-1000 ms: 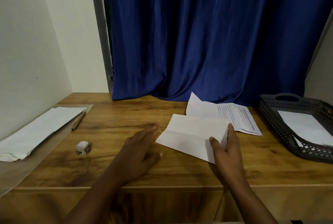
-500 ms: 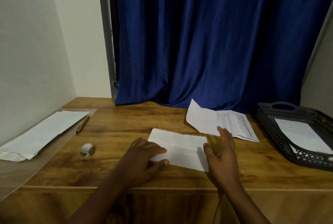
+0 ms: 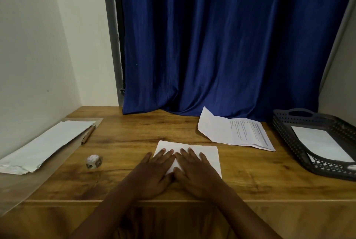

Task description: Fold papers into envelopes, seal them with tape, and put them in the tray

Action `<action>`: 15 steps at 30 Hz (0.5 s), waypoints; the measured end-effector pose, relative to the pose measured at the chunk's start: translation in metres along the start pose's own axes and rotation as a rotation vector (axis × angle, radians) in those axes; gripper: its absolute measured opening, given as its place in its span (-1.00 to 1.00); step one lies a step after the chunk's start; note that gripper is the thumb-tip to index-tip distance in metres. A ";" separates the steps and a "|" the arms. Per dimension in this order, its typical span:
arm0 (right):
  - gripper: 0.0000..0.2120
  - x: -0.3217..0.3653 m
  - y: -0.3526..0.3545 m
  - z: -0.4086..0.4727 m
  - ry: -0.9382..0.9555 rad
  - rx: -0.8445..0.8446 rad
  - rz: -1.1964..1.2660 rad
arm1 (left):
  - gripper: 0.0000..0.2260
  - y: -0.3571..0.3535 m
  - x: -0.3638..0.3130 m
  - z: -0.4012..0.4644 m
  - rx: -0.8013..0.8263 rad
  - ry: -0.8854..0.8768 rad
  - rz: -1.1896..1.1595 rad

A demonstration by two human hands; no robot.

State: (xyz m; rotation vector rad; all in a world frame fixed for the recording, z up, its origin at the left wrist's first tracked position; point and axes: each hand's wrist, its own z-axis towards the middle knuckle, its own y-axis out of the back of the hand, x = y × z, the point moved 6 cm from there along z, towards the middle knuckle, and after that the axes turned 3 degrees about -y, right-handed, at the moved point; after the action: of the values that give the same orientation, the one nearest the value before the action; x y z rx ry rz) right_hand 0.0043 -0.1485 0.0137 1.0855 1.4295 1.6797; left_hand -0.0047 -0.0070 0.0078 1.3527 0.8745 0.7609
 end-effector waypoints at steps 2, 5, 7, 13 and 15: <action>-0.32 -0.008 -0.007 0.002 -0.029 0.055 0.005 | -0.23 -0.003 0.002 0.002 0.004 0.001 0.028; -0.14 -0.032 -0.006 0.001 -0.111 0.061 0.016 | -0.35 -0.006 0.005 0.004 -0.005 0.003 0.035; -0.08 -0.054 -0.001 -0.002 -0.191 0.053 0.008 | -0.31 -0.006 0.004 0.005 0.006 0.002 0.023; -0.07 -0.082 0.010 -0.013 -0.278 -0.057 0.090 | -0.28 -0.001 0.004 0.001 0.016 0.038 -0.045; -0.16 -0.079 0.019 -0.022 -0.244 -0.159 0.194 | -0.23 0.003 0.003 -0.003 -0.017 0.054 -0.102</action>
State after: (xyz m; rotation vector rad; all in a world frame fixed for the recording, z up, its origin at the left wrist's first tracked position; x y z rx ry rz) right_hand 0.0190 -0.2315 0.0178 1.3215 1.0480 1.6937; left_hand -0.0060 -0.0030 0.0105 1.2681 0.9702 0.7270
